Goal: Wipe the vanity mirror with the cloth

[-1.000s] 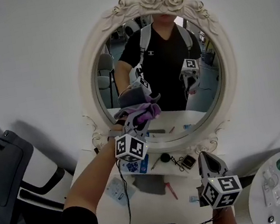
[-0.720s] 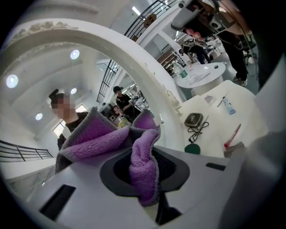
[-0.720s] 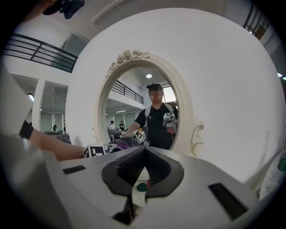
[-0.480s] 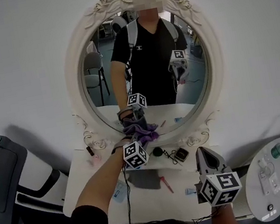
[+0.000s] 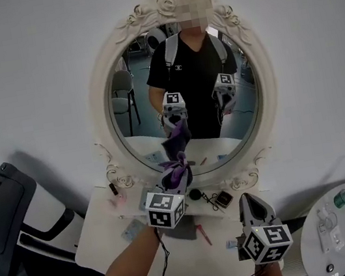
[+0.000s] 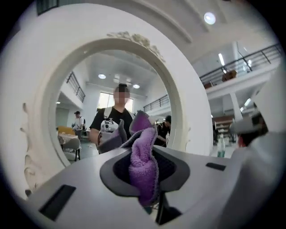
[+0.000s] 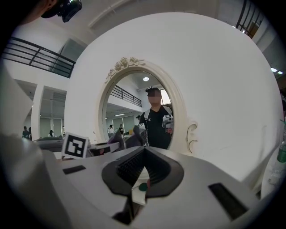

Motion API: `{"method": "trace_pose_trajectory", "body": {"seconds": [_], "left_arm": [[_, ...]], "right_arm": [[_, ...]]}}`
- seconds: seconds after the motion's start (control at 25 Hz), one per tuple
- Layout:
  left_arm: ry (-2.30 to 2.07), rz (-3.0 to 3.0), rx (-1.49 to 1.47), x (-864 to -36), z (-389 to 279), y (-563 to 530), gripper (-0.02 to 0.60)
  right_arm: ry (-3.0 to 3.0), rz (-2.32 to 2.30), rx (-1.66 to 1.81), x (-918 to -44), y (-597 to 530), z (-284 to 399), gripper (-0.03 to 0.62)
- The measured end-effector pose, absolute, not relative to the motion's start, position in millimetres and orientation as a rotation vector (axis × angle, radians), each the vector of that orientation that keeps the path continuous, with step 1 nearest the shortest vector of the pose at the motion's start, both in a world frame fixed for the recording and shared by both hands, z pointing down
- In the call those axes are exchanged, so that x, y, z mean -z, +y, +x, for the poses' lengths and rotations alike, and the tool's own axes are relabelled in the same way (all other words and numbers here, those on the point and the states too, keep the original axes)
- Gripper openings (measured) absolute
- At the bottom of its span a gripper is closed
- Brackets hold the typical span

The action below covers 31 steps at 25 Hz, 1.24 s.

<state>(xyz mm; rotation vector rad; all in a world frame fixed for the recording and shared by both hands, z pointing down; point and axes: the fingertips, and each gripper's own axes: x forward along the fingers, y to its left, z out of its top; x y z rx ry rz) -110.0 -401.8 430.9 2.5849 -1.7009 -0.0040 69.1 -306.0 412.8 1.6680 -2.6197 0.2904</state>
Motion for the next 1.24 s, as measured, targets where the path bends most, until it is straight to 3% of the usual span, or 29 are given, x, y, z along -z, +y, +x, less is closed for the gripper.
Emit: {"method": "trace_pose_trajectory", "body": {"seconds": [0.16, 0.56, 1.24], "left_arm": [[-1.636, 2.386, 0.194, -411.5, -112.7, -348.8, 0.063], [-1.873, 2.403, -0.112, -423.6, -113.7, -304.0, 0.063], [-1.726, 2.470, -0.113, -426.8, -93.2, -294.9, 0.063]], "right_arm": [[-2.662, 1.665, -0.268, -409.4, -308.4, 57.6, 0.003], [-2.697, 1.593, -0.239, -418.1, -311.4, 28.2, 0.003], [-2.682, 1.586, -0.252, -425.6, -309.3, 28.9, 0.003]]}}
